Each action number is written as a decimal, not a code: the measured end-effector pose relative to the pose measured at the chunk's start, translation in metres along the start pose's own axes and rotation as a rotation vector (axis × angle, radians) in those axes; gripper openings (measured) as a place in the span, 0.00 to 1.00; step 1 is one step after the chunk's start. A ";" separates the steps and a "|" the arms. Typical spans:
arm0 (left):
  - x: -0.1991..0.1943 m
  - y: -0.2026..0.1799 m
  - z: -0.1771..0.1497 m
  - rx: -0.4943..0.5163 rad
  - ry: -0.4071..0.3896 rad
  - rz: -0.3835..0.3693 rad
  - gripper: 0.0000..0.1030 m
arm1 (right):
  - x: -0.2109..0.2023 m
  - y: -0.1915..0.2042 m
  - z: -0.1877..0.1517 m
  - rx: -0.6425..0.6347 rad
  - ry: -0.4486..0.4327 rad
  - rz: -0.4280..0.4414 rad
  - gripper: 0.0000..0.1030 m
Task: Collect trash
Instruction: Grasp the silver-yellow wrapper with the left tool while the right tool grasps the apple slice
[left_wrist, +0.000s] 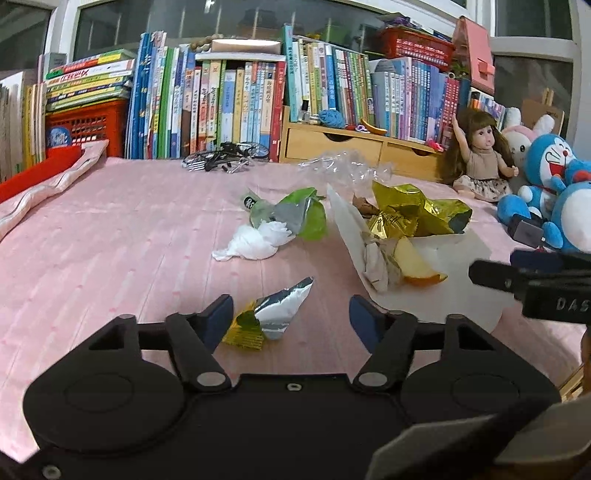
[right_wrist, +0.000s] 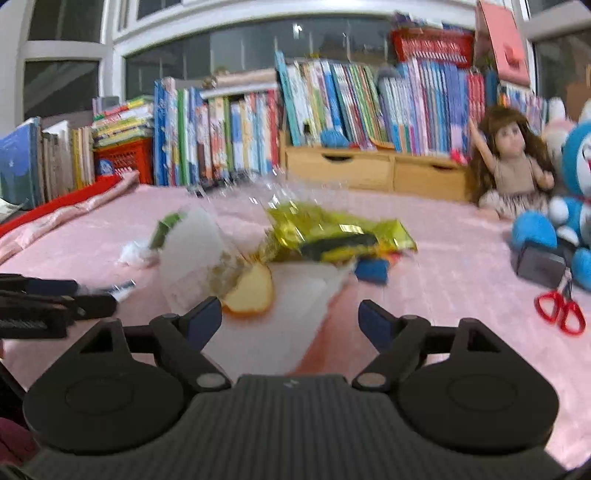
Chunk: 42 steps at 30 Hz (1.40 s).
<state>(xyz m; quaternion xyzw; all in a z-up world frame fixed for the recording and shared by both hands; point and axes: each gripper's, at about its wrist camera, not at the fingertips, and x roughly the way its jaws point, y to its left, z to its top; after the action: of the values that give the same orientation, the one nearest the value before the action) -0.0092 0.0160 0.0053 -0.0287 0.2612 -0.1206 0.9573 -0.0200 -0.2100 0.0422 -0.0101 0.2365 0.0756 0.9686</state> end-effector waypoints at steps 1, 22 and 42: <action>0.002 -0.001 0.001 0.006 0.000 0.001 0.60 | 0.001 0.004 0.003 -0.010 -0.003 0.012 0.85; 0.015 0.000 -0.001 0.051 0.021 0.044 0.32 | 0.051 0.044 0.000 -0.185 0.108 0.021 0.44; -0.011 -0.012 -0.008 0.089 -0.044 0.031 0.40 | 0.042 0.030 0.004 -0.049 0.096 0.023 0.60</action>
<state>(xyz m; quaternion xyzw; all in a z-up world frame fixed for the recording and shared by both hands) -0.0247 0.0067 0.0049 0.0150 0.2347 -0.1165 0.9649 0.0144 -0.1742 0.0270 -0.0349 0.2810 0.0919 0.9546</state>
